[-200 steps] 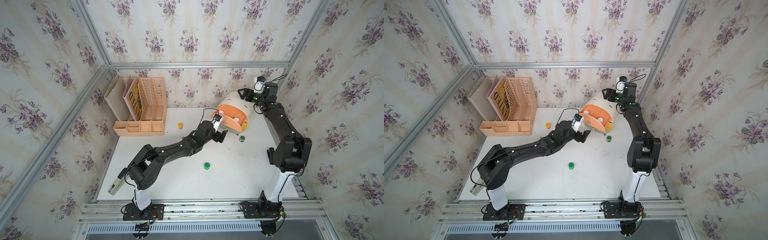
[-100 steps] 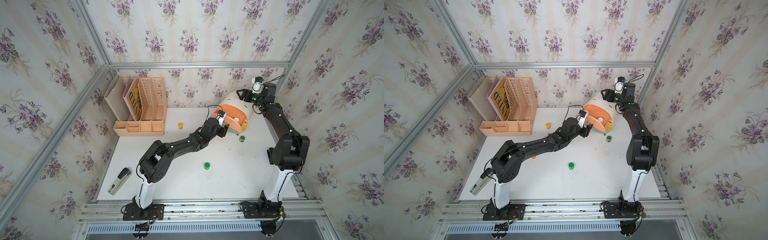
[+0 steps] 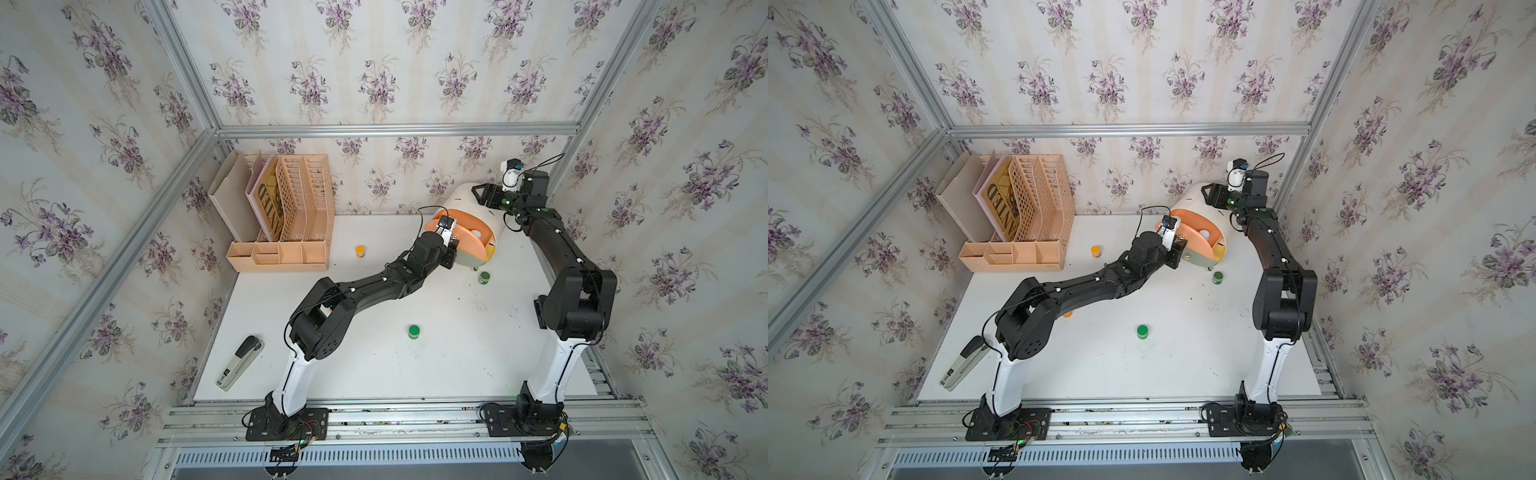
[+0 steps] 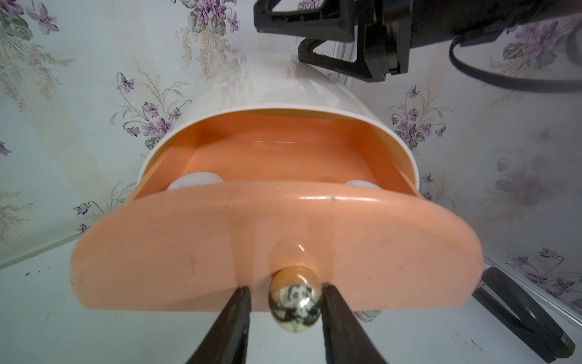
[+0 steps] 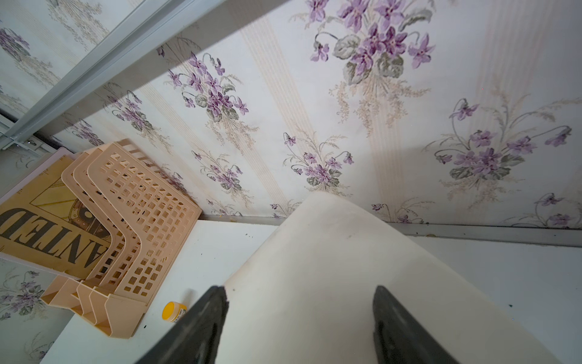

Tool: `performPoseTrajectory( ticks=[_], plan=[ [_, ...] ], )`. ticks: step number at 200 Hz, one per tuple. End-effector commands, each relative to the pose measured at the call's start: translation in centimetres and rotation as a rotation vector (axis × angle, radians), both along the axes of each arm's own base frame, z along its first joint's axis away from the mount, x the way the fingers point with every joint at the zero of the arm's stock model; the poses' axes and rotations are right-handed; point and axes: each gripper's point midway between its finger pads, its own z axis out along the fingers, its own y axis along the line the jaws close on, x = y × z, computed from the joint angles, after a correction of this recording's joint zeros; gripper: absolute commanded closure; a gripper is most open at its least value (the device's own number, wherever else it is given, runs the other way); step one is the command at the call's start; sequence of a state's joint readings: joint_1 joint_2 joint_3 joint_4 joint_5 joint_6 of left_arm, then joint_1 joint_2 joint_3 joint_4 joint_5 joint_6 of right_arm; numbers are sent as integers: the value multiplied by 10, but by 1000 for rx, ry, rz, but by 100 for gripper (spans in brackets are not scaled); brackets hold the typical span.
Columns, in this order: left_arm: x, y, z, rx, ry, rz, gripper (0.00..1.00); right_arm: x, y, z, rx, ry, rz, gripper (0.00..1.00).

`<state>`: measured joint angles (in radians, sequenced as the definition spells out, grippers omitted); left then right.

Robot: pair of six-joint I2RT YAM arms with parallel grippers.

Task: Put the paint cans in the drawer according to color
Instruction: Close the drawer in the storage box.

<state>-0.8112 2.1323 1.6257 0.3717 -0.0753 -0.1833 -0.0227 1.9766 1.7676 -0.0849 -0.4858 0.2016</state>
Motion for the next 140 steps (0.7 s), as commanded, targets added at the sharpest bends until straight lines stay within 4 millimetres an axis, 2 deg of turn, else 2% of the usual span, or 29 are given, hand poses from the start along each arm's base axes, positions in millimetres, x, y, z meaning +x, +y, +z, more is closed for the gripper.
performPoseTrajectory(
  ticks=[1,45,77,140],
  plan=[
    [7,-8,12,-31,-36,-4,58,1,-1,-2,-13,-3,1,24],
    [24,-29,5,-35,-36,-20,55,0,0,-12,-10,12,8,24],
    [34,-40,1,-46,-37,-23,54,-1,0,-11,-16,8,10,24],
    [40,-46,-8,-73,-37,-20,49,-2,-3,-16,-21,15,13,24]
  ],
)
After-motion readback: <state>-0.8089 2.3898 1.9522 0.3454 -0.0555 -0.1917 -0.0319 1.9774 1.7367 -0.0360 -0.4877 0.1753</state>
